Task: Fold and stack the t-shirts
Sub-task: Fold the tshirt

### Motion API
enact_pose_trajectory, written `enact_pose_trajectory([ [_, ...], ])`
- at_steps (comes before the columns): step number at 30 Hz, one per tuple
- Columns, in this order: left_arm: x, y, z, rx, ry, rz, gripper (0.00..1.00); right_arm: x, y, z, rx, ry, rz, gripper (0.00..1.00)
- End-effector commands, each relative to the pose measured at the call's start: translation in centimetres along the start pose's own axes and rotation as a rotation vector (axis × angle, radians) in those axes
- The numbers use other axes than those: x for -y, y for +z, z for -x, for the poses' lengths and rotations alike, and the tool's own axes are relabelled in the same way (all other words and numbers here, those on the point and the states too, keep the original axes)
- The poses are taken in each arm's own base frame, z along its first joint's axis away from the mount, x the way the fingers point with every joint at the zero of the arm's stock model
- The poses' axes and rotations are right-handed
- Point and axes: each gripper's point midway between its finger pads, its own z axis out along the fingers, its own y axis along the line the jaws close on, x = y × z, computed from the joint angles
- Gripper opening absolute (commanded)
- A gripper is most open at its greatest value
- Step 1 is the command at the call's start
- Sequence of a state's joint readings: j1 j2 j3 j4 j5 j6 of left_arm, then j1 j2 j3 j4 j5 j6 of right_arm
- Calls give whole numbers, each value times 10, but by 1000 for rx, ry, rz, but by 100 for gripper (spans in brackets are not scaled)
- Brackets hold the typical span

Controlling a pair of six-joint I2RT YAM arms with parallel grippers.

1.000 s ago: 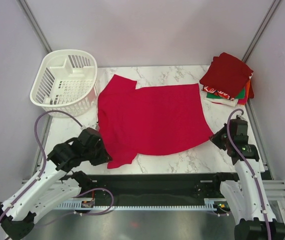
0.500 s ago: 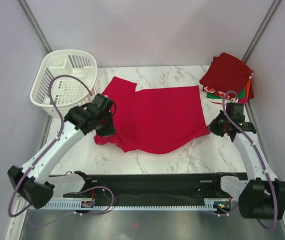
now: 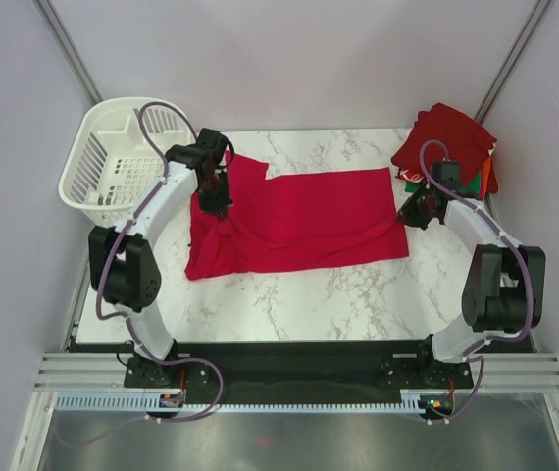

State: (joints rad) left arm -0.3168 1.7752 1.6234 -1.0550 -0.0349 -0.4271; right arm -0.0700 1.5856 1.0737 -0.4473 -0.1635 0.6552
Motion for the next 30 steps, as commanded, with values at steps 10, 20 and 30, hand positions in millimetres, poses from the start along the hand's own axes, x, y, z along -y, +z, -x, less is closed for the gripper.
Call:
enact_pose_trajectory([
  [10,-11,66,78,2,41,79,13,-20,70,49,12,-10,-37,13],
  [20,-33,60,81,32,-40,220,15,-9,30,58,81,-55,-126,86],
  [30,-29,50,45,18,-17,153,72,7,3,-31,27,-141,-69,87],
])
